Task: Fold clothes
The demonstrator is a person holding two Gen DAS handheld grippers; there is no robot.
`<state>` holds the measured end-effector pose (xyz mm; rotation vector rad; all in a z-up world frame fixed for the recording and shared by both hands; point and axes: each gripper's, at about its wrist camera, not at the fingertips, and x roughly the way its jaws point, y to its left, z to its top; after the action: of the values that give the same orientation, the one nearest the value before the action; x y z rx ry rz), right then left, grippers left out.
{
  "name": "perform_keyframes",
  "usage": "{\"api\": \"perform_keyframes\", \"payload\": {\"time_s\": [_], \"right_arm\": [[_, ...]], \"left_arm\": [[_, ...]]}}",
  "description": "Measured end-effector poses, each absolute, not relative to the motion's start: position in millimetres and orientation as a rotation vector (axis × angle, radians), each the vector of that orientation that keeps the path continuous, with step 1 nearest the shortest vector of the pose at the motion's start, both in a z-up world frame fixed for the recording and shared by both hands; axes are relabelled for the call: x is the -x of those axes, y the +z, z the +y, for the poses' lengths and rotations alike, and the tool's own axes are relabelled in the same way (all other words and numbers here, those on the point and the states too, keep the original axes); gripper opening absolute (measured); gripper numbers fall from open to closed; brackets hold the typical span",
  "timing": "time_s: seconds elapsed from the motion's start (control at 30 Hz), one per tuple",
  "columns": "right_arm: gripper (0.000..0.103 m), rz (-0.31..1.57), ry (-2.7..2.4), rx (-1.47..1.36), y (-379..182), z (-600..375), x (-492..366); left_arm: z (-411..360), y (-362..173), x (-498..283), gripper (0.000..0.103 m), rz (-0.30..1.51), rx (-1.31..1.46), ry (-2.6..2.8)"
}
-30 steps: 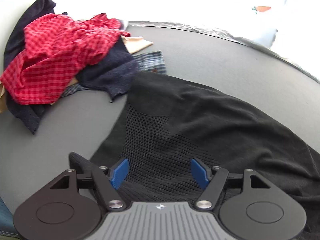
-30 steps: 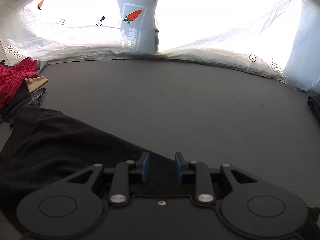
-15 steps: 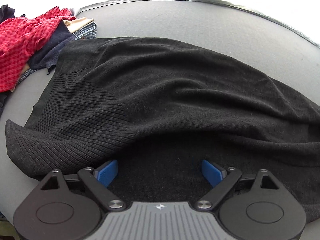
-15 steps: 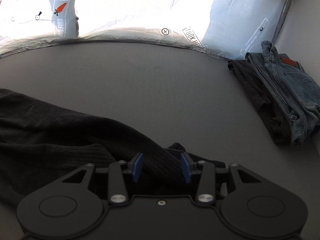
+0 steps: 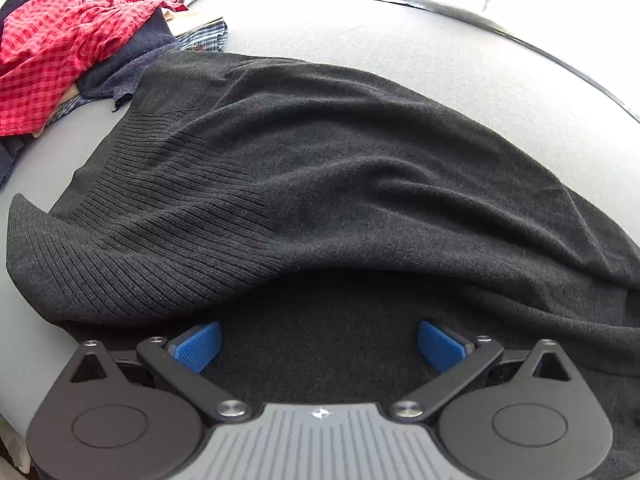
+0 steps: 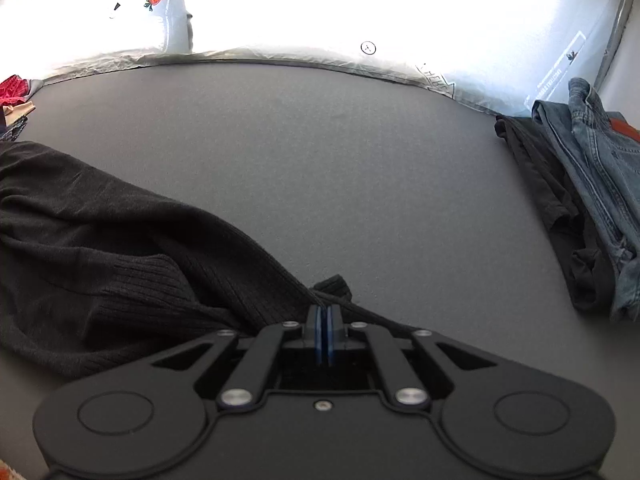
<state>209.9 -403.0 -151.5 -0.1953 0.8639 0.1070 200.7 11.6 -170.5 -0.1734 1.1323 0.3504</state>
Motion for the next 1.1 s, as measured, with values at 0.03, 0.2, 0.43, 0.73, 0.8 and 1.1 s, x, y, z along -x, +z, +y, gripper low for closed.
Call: {"api": "perform_keyframes", "payload": {"time_s": [0.03,0.2,0.43,0.73,0.8,1.1], "right_arm": [[0.002,0.835,0.110,0.223,-146,-402,-215],[0.000,0.700,0.092,0.291,-115,-404,-260],[0.014,0.615,-0.078,0.233,-92,-418,-327],[0.044,0.818,-0.229,-0.075,-153,-466,-268],[0.047,0.863,-0.239,-0.182,-168,-473,-249],[0.053,0.895,-0.266,-0.395,-194,-475,-241]], "left_arm": [[11,-171,-201,0.103,1.133,0.174,0.353],[11,-171,-203,0.103,1.135,0.179,0.358],[12,-172,-204,0.103,1.131,0.179,0.357],[11,-171,-202,0.103,1.116,0.185,0.366],[12,-171,-203,0.103,1.118,0.184,0.366],[12,-171,-204,0.103,1.111,0.180,0.360]]}}
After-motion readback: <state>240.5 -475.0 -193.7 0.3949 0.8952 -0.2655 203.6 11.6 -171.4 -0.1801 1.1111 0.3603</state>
